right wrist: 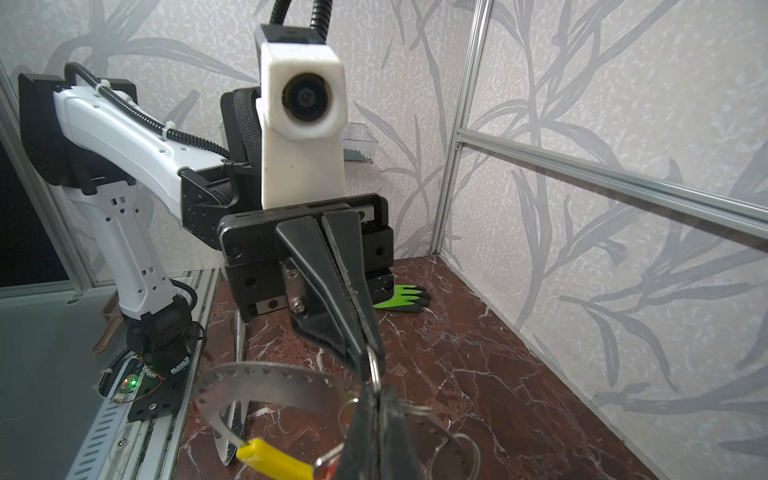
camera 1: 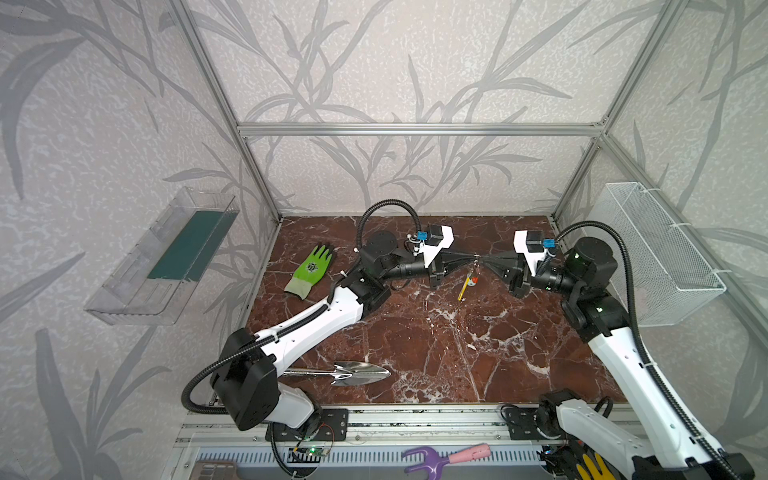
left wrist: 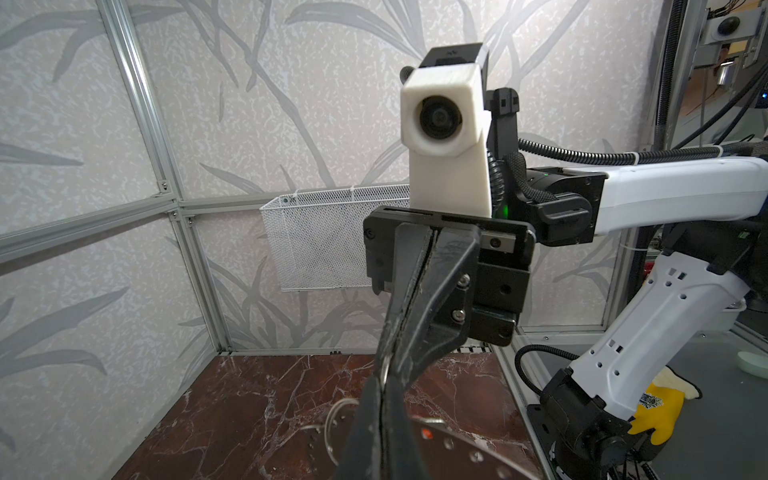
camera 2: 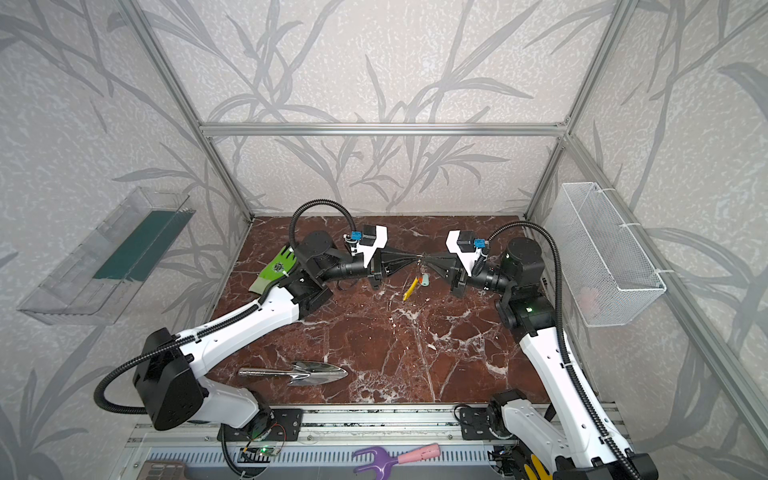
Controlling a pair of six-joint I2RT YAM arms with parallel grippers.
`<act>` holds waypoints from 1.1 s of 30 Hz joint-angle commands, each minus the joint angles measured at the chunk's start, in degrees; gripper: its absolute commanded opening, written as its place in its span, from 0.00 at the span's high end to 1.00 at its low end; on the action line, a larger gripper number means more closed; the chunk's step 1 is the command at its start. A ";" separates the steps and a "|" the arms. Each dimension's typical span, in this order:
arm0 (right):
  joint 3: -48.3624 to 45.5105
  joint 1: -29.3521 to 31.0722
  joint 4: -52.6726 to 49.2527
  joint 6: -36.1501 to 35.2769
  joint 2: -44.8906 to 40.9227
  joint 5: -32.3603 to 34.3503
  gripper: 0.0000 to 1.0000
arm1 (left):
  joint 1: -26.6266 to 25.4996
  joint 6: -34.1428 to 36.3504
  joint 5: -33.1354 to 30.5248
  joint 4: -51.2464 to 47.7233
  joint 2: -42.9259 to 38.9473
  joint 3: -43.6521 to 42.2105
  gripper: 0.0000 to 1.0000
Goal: Put the keys on the keyring
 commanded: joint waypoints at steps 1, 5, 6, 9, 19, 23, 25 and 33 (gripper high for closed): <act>0.84 0.34 -0.62 -0.52 -0.29 -1.75 0.98 | -0.01 0.21 1.13 0.79 0.01 1.13 1.00; 3.01 0.34 -8.23 -4.97 -0.38 0.21 1.00 | 0.01 5.97 0.44 -7.18 -0.65 2.47 0.98; 4.31 0.34 -12.15 -7.07 -0.23 1.33 1.00 | 0.14 11.07 0.35 -14.41 -1.09 4.41 0.93; 8.43 0.34 -23.39 -13.56 0.35 5.17 1.00 | 0.16 26.99 -1.98 -37.69 -1.40 12.84 0.81; 17.21 2.43 -42.64 -22.74 3.78 13.09 1.00 | -2.72 43.14 -11.08 -56.66 0.95 22.66 0.75; 18.35 3.52 -43.49 -23.01 4.58 14.07 1.00 | -4.35 43.94 -12.58 -57.41 2.11 24.24 0.75; 18.39 4.00 -43.32 -23.01 4.71 14.47 1.00 | -4.75 43.98 -12.85 -57.02 2.46 24.31 0.75; 18.37 4.98 -42.17 -22.40 5.06 14.39 1.00 | -5.12 43.21 -12.79 -55.91 3.18 24.25 0.75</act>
